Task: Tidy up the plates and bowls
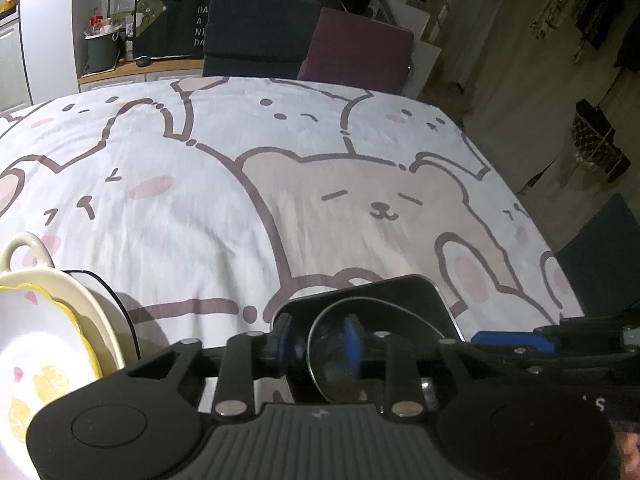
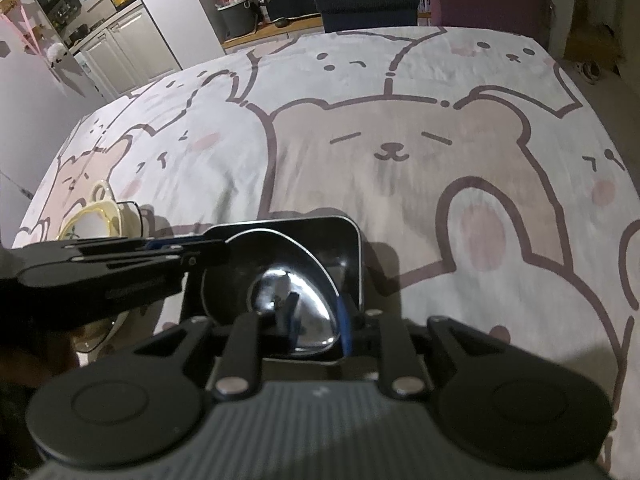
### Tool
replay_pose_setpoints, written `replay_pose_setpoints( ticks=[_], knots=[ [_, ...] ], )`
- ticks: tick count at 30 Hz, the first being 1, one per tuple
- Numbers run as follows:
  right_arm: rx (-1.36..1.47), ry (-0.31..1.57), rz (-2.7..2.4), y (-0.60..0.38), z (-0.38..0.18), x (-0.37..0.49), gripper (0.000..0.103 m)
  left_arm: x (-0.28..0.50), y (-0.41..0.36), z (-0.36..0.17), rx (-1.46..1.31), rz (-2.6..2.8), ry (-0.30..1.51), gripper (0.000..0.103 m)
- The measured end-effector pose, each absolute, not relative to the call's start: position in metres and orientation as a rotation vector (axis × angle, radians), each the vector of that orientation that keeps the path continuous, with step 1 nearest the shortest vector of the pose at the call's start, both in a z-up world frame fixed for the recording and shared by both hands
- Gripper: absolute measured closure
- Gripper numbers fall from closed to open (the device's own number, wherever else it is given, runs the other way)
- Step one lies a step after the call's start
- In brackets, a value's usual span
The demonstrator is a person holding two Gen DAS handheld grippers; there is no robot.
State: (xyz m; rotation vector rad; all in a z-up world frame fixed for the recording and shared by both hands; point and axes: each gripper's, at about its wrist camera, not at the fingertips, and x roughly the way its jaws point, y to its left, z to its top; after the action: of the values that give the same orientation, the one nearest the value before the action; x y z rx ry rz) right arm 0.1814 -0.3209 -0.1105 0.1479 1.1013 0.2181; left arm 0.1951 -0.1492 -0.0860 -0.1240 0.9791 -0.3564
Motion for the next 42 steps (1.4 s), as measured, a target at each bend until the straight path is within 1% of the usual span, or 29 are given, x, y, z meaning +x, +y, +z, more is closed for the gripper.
replay_pose_setpoints(
  ticks=[2, 3, 4, 6, 8, 10, 12, 14, 16, 17, 19, 22, 23, 25, 27, 30, 38, 42],
  knots=[
    [0.153, 1.087, 0.224, -0.322, -0.106, 0.180, 0.077, 0.192, -0.147, -0.080, -0.129, -0.361, 0.974, 0.070],
    [0.154, 1.076, 0.230, -0.322, -0.103, 0.179, 0.068, 0.191, -0.146, -0.077, -0.132, -0.365, 0.969, 0.063],
    [0.157, 1.061, 0.231, -0.323, -0.100, 0.178, 0.049, 0.189, -0.144, -0.074, -0.136, -0.369, 0.965, 0.059],
    [0.162, 1.035, 0.234, -0.327, -0.094, 0.177, 0.032, 0.184, -0.139, -0.069, -0.146, -0.373, 0.960, 0.043],
    [0.171, 1.034, 0.218, -0.332, -0.093, 0.180, 0.031, 0.179, -0.136, -0.066, -0.145, -0.378, 0.954, 0.035],
    [0.178, 1.045, 0.198, -0.338, -0.096, 0.184, 0.031, 0.175, -0.132, -0.064, -0.142, -0.383, 0.952, 0.031],
    [0.180, 1.056, 0.175, -0.344, -0.099, 0.189, 0.032, 0.171, -0.128, -0.062, -0.150, -0.388, 0.949, 0.030],
    [0.166, 1.074, 0.153, -0.348, -0.105, 0.196, 0.035, 0.168, -0.124, -0.062, -0.146, -0.395, 0.942, 0.031],
    [0.171, 1.090, 0.153, -0.352, -0.110, 0.201, 0.047, 0.165, -0.121, -0.063, -0.146, -0.401, 0.945, 0.032],
    [0.175, 1.099, 0.154, -0.353, -0.112, 0.203, 0.049, 0.164, -0.120, -0.064, -0.152, -0.405, 0.949, 0.033],
    [0.163, 1.108, 0.152, -0.350, -0.117, 0.204, 0.056, 0.163, -0.118, -0.066, -0.157, -0.415, 0.960, 0.039],
    [0.138, 1.122, 0.166, -0.345, -0.122, 0.207, 0.063, 0.163, -0.117, -0.071, -0.157, -0.416, 0.975, 0.045],
    [0.127, 1.129, 0.173, -0.343, -0.124, 0.207, 0.065, 0.163, -0.117, -0.072, -0.159, -0.416, 0.981, 0.049],
    [0.102, 1.137, 0.173, -0.336, -0.127, 0.209, 0.073, 0.164, -0.117, -0.075, -0.159, -0.417, 0.993, 0.053],
    [0.068, 1.150, 0.164, -0.332, -0.130, 0.209, 0.078, 0.165, -0.119, -0.077, -0.157, -0.421, 1.001, 0.058],
    [0.057, 1.161, 0.162, -0.331, -0.135, 0.209, 0.079, 0.166, -0.121, -0.079, -0.150, -0.429, 1.014, 0.066],
    [0.053, 1.161, 0.166, -0.331, -0.137, 0.209, 0.079, 0.166, -0.124, -0.081, -0.146, -0.443, 1.028, 0.068],
    [0.056, 1.160, 0.165, -0.330, -0.138, 0.209, 0.079, 0.167, -0.124, -0.083, -0.154, -0.447, 1.045, 0.075]
  ],
)
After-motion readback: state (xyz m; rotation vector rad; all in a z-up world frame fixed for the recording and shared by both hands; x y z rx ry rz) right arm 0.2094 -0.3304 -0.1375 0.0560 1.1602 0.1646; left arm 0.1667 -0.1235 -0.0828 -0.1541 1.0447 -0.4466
